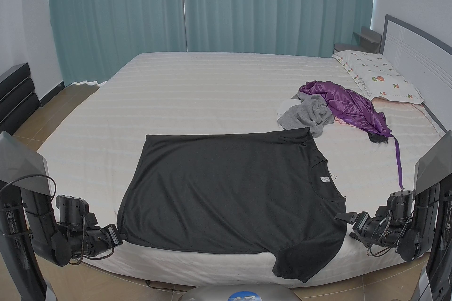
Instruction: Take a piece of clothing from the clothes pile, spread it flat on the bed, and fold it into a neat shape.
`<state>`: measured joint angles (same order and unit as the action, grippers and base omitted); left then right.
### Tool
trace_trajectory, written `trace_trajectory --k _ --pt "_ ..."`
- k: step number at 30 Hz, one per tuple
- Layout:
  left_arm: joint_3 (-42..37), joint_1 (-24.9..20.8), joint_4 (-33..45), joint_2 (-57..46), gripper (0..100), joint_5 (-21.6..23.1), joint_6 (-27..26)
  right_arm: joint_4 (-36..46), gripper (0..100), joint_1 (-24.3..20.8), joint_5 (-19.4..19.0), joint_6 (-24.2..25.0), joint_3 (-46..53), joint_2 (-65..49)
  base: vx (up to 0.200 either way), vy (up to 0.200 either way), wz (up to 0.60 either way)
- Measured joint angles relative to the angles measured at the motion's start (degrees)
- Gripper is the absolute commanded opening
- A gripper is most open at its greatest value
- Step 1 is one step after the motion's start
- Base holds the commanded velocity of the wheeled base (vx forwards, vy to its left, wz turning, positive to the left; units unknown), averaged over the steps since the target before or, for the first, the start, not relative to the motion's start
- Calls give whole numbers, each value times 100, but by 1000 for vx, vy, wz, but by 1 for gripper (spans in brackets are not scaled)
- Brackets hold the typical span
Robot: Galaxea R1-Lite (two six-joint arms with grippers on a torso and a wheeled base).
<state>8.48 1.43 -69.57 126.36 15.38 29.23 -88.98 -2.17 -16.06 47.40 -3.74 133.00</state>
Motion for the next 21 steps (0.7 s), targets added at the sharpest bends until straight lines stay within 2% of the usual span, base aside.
trace_trajectory --k 14,15,21 --pt "-96 179 -2 -345 0 5 55 7 100 -99 43 -22 -229 73 0 0 0" --pt "-99 190 0 -373 0 7 60 5 0 -100 51 -24 -284 90 0 0 0" --pt "-91 212 0 -467 0 7 65 7 0 -129 82 -32 -524 208 0 0 0"
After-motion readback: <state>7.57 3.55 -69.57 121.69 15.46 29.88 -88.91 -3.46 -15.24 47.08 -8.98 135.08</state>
